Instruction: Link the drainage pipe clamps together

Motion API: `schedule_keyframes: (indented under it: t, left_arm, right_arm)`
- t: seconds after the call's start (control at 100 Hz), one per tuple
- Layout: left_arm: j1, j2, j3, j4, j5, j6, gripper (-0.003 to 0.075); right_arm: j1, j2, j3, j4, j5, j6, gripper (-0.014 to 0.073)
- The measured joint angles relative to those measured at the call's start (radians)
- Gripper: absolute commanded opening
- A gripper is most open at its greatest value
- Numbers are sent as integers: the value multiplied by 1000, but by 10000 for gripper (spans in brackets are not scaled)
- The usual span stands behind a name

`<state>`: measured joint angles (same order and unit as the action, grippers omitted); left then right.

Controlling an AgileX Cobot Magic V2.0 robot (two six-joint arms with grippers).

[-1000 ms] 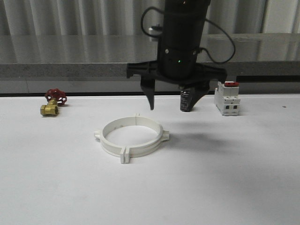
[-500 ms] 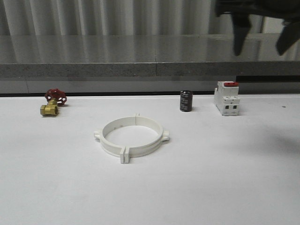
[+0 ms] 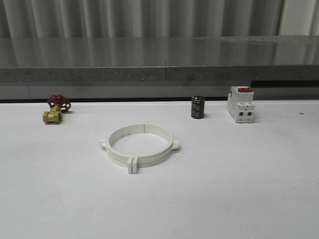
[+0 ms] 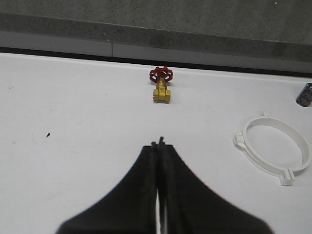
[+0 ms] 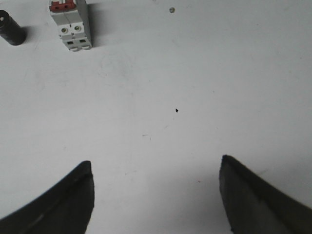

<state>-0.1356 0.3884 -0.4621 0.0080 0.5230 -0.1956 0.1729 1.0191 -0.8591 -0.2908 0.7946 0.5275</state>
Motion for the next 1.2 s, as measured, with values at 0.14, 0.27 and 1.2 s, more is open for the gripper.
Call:
schedule_keyframes:
  t: [0.14,0.27,1.2]
  left_arm:
    - [0,0,0,0,0,0,-20]
    - [0,0,0,0,0,0,-20]
    - [0,0,0,0,0,0,-20]
  right_arm:
    - [0,-170,105,0,0,-8,540]
    - [0,-327,186,0,4,-46,534]
    - [0,-540,279,0,61,-86,-69]
